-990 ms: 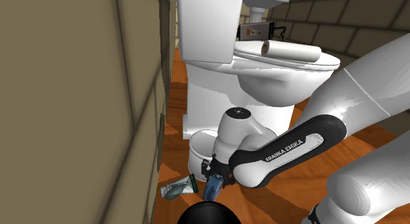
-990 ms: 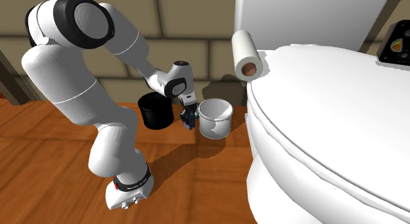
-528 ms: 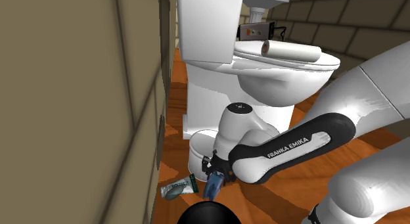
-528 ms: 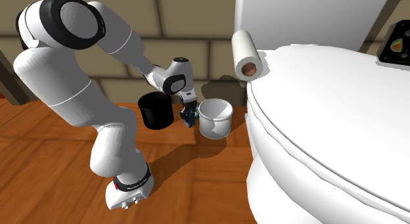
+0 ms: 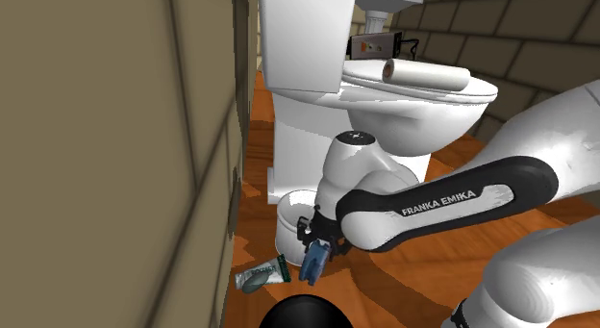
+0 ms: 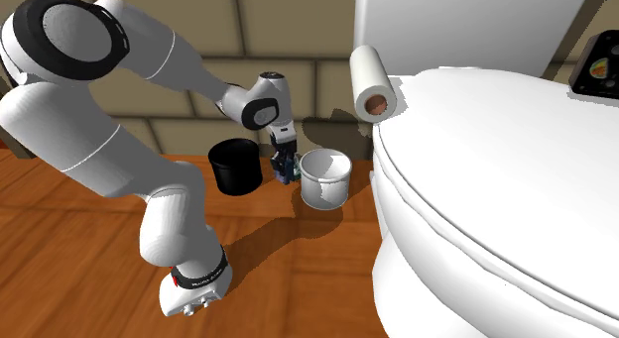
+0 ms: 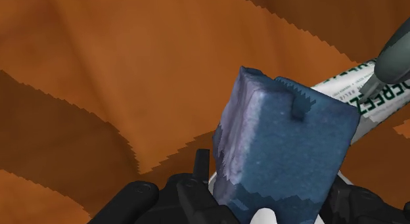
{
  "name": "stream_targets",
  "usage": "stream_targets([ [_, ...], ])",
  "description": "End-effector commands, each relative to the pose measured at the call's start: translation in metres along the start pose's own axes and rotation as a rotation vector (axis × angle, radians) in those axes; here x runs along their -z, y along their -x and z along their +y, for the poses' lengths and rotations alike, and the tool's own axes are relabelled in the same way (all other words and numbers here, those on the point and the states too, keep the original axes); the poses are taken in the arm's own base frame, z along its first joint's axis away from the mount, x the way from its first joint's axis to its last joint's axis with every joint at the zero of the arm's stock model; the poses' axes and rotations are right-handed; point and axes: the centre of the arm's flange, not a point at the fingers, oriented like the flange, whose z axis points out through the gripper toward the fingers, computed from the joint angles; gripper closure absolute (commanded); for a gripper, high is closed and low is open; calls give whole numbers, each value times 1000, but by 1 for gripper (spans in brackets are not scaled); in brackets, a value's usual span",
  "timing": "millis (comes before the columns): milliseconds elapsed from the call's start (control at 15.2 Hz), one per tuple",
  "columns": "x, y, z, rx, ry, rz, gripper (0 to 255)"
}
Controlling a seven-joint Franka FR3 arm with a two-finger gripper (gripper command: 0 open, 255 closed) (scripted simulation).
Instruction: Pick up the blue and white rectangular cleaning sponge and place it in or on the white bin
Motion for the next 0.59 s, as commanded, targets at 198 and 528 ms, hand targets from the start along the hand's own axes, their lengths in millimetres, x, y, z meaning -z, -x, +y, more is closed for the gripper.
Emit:
stream_targets([
  [198, 26, -1, -1, 0, 0, -1, 255],
  [528, 52, -2, -3, 0, 0, -1, 255],
])
